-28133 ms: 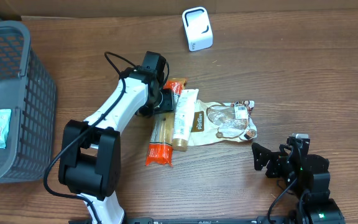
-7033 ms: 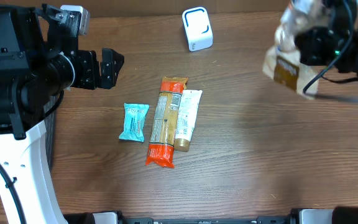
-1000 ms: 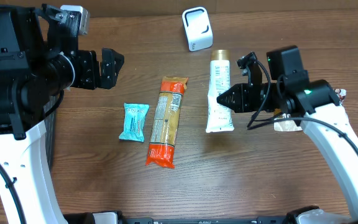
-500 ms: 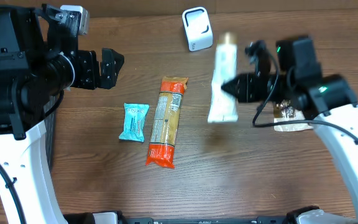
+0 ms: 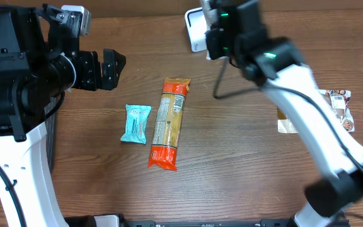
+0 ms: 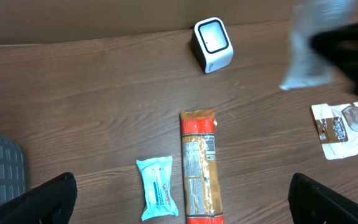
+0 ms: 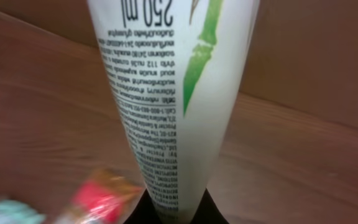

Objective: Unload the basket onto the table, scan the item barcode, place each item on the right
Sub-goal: 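Hold the white tube in front of the white scanner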

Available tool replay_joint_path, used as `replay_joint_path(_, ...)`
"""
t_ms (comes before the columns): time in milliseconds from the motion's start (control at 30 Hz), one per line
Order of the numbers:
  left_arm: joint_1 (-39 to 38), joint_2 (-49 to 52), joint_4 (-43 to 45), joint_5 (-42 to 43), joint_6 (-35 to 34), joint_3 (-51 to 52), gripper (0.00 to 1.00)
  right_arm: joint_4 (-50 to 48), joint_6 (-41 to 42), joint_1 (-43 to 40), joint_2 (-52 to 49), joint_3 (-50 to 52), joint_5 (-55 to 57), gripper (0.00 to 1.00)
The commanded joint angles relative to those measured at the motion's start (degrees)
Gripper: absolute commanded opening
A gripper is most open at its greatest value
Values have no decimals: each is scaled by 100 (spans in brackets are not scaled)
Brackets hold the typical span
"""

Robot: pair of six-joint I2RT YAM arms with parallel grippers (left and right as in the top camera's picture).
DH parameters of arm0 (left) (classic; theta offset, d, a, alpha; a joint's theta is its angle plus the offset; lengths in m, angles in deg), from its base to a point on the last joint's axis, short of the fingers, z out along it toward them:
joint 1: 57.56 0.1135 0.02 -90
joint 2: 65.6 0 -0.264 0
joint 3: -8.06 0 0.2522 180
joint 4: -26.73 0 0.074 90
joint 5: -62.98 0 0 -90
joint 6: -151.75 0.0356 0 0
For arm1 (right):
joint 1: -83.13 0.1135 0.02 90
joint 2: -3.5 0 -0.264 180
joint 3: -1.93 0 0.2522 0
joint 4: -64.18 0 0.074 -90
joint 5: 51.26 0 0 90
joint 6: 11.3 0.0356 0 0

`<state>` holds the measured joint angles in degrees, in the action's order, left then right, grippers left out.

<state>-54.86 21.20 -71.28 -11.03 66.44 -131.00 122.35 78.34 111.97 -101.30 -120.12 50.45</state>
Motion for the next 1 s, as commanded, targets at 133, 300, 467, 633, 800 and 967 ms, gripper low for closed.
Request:
replay_joint_path(133,-11,17,4,-11,92,-44,100,-1152,-1547,46,-894,-68,2188,4)
replay_joint_path(300,-11,17,4,-11,92,-44,100,-2114,-2680,46,-1491,-68,2758,4)
replay_joint_path(467,-11,17,4,-11,92,-44,100,-3261,-3604,46,-2090,-68,3394,4)
replay_joint_path(633,-11,17,4,-11,92,-44,100,-4181,-4454,46,-2649,-68,3504,4)
replay_joint_path(800,-11,17,2,-11,92,-44,99,-4907,-4848,33,-3106,-66,3504,4)
replay_joint_path(967,-11,17,4,-11,92,-44,99,-5217,-5324,4,-3436,-66,3497,4)
